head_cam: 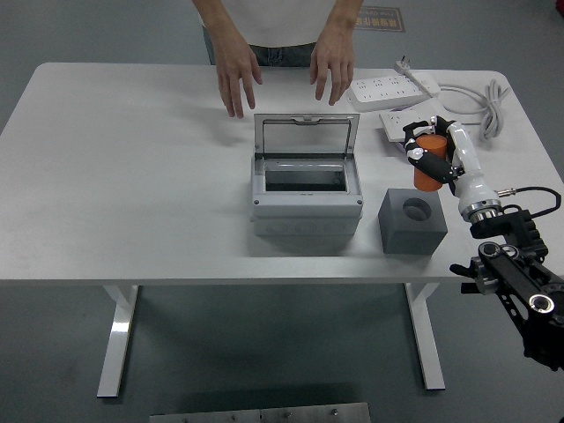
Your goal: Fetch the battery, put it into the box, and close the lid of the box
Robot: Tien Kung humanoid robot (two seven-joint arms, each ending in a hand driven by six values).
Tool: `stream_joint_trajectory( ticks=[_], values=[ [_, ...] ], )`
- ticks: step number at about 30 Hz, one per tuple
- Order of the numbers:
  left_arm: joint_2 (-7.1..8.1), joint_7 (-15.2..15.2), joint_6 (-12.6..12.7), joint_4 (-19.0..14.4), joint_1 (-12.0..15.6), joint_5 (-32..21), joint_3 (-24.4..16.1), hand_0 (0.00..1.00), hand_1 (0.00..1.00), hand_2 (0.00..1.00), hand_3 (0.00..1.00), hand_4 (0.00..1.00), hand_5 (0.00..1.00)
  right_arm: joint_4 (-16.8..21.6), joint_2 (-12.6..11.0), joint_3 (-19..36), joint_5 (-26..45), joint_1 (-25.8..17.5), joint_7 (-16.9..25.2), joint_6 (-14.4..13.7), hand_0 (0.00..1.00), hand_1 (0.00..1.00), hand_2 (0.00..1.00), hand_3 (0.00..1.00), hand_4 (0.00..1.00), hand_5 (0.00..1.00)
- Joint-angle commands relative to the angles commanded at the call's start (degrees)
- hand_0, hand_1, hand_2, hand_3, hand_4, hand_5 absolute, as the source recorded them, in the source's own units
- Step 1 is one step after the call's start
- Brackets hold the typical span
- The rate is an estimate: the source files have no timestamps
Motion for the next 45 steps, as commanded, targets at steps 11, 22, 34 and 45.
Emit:
stream_joint_trajectory(
  ticks=[11,22,34,45],
  values=[
    [0.2,0.0,0.25,-0.05,0.06,-0.51,0.24,0.632,0.698,0.573,0.541,0.5,0.002,4.97,-2.55,-1.03,-22.24,5.98,-11.99,6.05,0.171,0.217,0.28,0.285,0.044,0.002],
    [0.46,0.0,0.02,-0.15,-0.06,-0.27,-0.12,0.632,0.698,0.573,0.541,0.5,0.002,2.98,-0.75,-9.11,-39.16,12.05,-19.97,10.87,0.163,0.213,0.275,0.284,0.054,0.002],
    [0.79,0.0,-0.56,-0.39,-0.01,0.74,-1.08,0.632,0.698,0.573,0.541,0.5,0.002,1.11,4.69,-16.43,-44.57,17.44,-24.1,13.69,0.16,0.211,0.273,0.285,0.055,0.002],
    [1.05,0.0,-1.37,-0.49,-0.45,1.97,-1.85,0.632,0.698,0.573,0.541,0.5,0.002,-2.98,9.83,-18.67,-44.86,19.96,-23.76,12.89,0.16,0.209,0.271,0.286,0.049,0.002]
  ],
)
